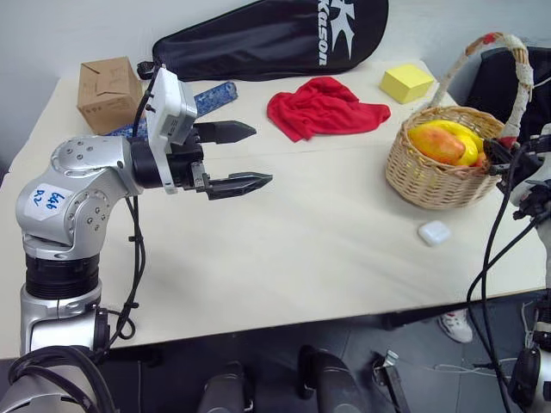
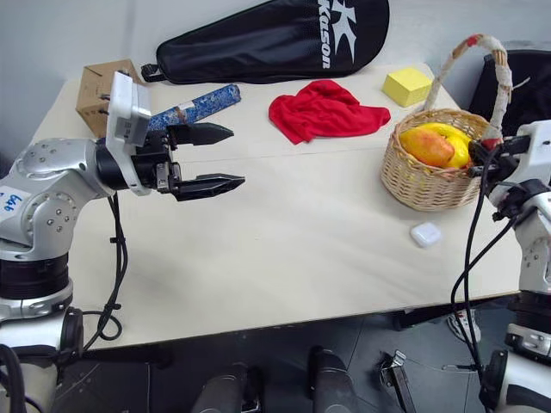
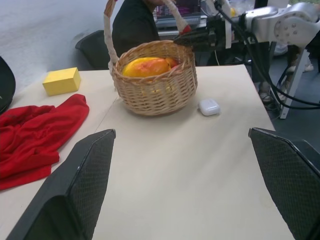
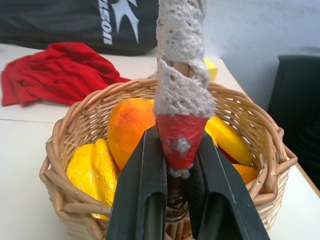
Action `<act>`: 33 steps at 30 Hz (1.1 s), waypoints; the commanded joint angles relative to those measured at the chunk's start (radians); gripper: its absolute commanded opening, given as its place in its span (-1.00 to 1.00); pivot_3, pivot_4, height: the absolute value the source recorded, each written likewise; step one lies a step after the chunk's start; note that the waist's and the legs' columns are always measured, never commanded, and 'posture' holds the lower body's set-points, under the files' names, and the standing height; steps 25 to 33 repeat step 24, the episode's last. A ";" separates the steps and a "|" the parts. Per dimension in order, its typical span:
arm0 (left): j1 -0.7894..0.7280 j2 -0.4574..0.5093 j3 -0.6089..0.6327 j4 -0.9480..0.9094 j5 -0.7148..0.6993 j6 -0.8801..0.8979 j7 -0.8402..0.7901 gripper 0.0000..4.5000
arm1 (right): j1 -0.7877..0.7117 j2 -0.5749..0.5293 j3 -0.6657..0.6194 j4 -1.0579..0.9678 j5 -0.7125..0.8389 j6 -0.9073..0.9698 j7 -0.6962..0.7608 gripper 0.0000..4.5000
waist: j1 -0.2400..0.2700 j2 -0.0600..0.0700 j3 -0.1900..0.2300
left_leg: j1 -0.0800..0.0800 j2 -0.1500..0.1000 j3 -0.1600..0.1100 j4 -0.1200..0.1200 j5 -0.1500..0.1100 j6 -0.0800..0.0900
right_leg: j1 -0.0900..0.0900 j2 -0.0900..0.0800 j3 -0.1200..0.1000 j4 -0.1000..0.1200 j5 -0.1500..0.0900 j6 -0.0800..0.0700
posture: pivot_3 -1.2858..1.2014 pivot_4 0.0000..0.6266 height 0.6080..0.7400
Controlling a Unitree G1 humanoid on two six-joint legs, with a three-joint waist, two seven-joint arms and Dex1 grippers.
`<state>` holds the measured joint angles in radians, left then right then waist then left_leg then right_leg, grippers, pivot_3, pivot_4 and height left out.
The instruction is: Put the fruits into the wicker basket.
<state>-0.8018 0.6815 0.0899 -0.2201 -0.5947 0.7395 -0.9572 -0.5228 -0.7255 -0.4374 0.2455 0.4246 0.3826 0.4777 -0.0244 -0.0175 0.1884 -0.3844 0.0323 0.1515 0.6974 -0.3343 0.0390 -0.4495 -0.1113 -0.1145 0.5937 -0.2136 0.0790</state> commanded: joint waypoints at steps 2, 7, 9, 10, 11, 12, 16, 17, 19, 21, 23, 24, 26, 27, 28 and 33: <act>-0.024 -0.011 -0.003 0.013 -0.005 -0.030 0.001 1.00 | -0.030 0.021 0.001 0.084 -0.045 -0.110 -0.020 -0.77 | -0.003 0.000 0.000 | 0.000 0.000 0.000 0.000 0.000 0.000 | 0.000 0.000 0.000 0.000 0.000 0.000 | 0.03 -0.52 1.00; -0.033 -0.017 -0.008 0.021 -0.011 -0.036 0.003 1.00 | 0.025 0.007 -0.039 0.042 -0.007 -0.066 0.008 -0.06 | -0.002 0.001 0.000 | 0.001 0.000 0.000 0.000 0.000 0.000 | 0.000 0.000 0.001 0.000 0.000 0.000 | 0.03 -0.52 1.00; -0.030 -0.014 -0.006 0.019 -0.015 -0.038 -0.001 1.00 | 0.076 -0.024 -0.077 -0.032 0.034 -0.009 0.033 0.26 | 0.004 0.001 0.000 | 0.000 0.000 0.000 0.000 0.000 0.000 | 0.000 -0.001 0.001 0.000 0.000 0.000 | 0.03 -0.52 1.00; -0.027 -0.011 -0.005 0.018 -0.017 -0.039 -0.006 1.00 | 0.121 -0.058 -0.097 -0.079 0.056 0.027 0.074 0.39 | 0.009 0.002 0.001 | 0.000 0.000 0.000 0.000 0.000 0.000 | 0.000 -0.001 0.001 0.000 0.000 0.000 | 0.03 -0.52 1.00; -0.025 -0.008 -0.004 0.017 -0.019 -0.039 -0.010 1.00 | 0.156 -0.082 -0.112 -0.116 0.074 0.055 0.103 0.56 | 0.014 0.004 0.002 | 0.000 -0.001 -0.001 0.000 0.000 0.000 | 0.000 -0.001 0.001 0.000 0.000 0.000 | 0.03 -0.52 1.00; -0.024 -0.005 -0.003 0.019 -0.020 -0.040 -0.015 1.00 | 0.216 -0.127 -0.145 -0.158 0.100 0.075 0.176 0.71 | 0.022 0.005 0.002 | 0.000 -0.001 -0.001 0.000 0.000 0.000 | 0.000 -0.001 0.001 0.000 0.000 0.000 | 0.03 -0.52 1.00; -0.018 0.009 0.007 0.035 -0.026 -0.048 -0.039 1.00 | 0.427 -0.324 -0.347 -0.165 0.178 0.201 0.428 0.98 | 0.037 0.007 0.002 | 0.000 -0.002 -0.001 0.001 0.000 0.001 | 0.001 -0.001 0.000 -0.002 0.000 0.001 | 0.03 -0.52 1.00; -0.017 0.013 0.007 0.043 -0.022 -0.056 -0.046 1.00 | 0.484 -0.371 -0.398 -0.136 0.165 0.205 0.490 0.98 | 0.038 0.007 0.002 | 0.000 -0.002 -0.001 0.001 -0.001 0.002 | 0.002 -0.001 0.000 -0.002 0.000 0.001 | 0.03 -0.52 1.00; -0.015 0.022 0.001 0.059 -0.006 -0.076 -0.061 1.00 | 0.576 -0.450 -0.488 -0.066 0.129 0.195 0.594 0.98 | 0.039 0.007 0.002 | 0.002 -0.002 0.000 0.001 -0.001 0.002 | 0.003 -0.001 0.000 -0.005 0.000 0.001 | 0.03 -0.52 1.00; -0.015 0.028 -0.002 0.067 -0.007 -0.084 -0.075 1.00 | 0.623 -0.514 -0.551 0.021 0.116 0.212 0.669 0.98 | 0.038 0.007 0.002 | 0.004 -0.001 0.000 0.001 -0.002 0.003 | 0.005 -0.001 0.001 -0.006 0.000 0.001 | 0.03 -0.52 1.00; -0.016 0.030 -0.001 0.071 -0.018 -0.086 -0.089 1.00 | 0.628 -0.553 -0.585 0.092 0.120 0.235 0.716 0.98 | 0.030 0.006 0.002 | 0.006 -0.001 0.001 0.001 -0.002 0.003 | 0.005 -0.001 0.002 -0.005 0.000 0.001 | 0.03 -0.52 1.00; -0.015 0.032 0.000 0.071 -0.024 -0.089 -0.101 1.00 | 0.620 -0.569 -0.598 0.122 0.128 0.249 0.734 0.98 | 0.030 0.006 0.002 | 0.006 -0.001 0.002 0.001 -0.002 0.003 | 0.005 -0.001 0.003 -0.005 0.000 0.001 | 0.03 -0.52 1.00; -0.015 0.032 0.000 0.071 -0.024 -0.089 -0.101 1.00 | 0.620 -0.569 -0.598 0.122 0.128 0.249 0.734 0.98 | 0.030 0.006 0.002 | 0.006 -0.001 0.002 0.001 -0.002 0.003 | 0.005 -0.001 0.003 -0.005 0.000 0.001 | 0.03 -0.52 1.00; -0.015 0.032 0.000 0.071 -0.024 -0.089 -0.101 1.00 | 0.620 -0.569 -0.598 0.122 0.128 0.249 0.734 0.98 | 0.030 0.006 0.002 | 0.006 -0.001 0.002 0.001 -0.002 0.003 | 0.005 -0.001 0.003 -0.005 0.000 0.001 | 0.03 -0.52 1.00; -0.015 0.032 0.000 0.071 -0.024 -0.089 -0.101 1.00 | 0.620 -0.569 -0.598 0.122 0.128 0.249 0.734 0.98 | 0.030 0.006 0.002 | 0.006 -0.001 0.002 0.001 -0.002 0.003 | 0.005 -0.001 0.003 -0.005 0.000 0.001 | 0.03 -0.52 1.00; -0.015 0.032 0.000 0.071 -0.024 -0.089 -0.101 1.00 | 0.620 -0.569 -0.598 0.122 0.128 0.249 0.734 0.98 | 0.030 0.006 0.002 | 0.006 -0.001 0.002 0.001 -0.002 0.003 | 0.005 -0.001 0.003 -0.005 0.000 0.001 | 0.03 -0.52 1.00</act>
